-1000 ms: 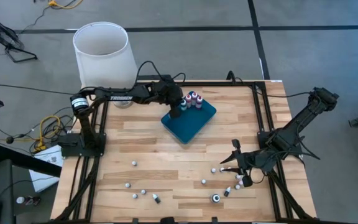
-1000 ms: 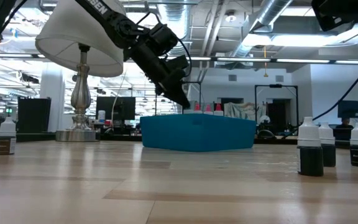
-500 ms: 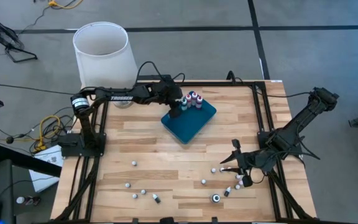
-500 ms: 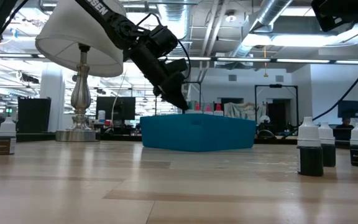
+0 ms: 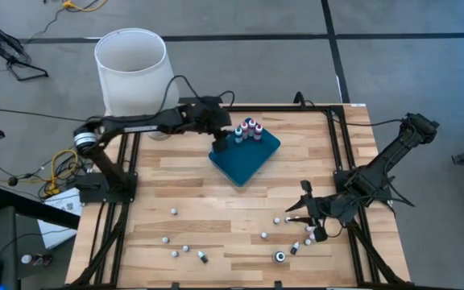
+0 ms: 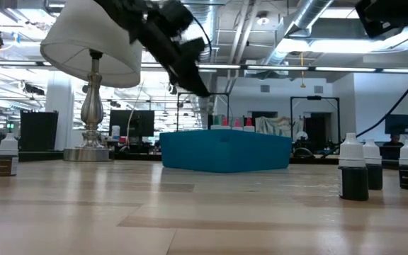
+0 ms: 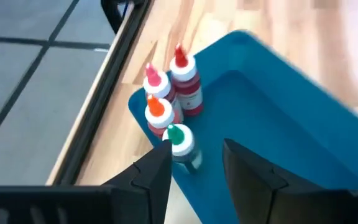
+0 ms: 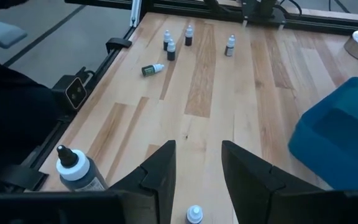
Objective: Pick & Place food coloring
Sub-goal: Put the large black food coloring bottle into the blue container
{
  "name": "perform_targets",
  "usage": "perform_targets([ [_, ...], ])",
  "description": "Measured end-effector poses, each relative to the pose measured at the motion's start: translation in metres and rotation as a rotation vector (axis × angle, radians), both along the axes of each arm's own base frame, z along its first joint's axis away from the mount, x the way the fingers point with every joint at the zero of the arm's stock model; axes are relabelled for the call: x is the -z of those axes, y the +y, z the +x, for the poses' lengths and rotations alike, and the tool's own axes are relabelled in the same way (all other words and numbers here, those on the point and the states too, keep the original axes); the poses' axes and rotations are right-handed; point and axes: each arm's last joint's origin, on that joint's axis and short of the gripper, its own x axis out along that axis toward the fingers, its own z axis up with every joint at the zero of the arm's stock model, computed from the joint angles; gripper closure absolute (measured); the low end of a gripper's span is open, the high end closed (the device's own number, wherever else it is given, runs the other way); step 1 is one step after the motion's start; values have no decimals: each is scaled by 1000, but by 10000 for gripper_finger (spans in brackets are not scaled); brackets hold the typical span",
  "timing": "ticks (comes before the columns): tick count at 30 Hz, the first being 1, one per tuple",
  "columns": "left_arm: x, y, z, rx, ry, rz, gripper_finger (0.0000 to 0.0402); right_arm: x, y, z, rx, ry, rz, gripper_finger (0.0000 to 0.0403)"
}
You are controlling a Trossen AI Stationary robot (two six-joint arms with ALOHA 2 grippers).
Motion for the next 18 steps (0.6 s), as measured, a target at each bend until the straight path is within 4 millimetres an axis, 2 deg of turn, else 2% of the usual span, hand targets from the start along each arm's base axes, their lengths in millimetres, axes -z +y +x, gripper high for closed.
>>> perform_targets([
  [7, -41, -50, -26, 165, -34, -86, 266, 3, 7, 3, -65, 45, 91, 285],
  [13, -54, -100, -40, 296, -76, -109, 266, 17, 23, 11, -157, 98, 116, 285],
  [18, -65, -136, -44, 371, -113, -87, 266, 24, 36, 15, -212, 108, 163, 285],
])
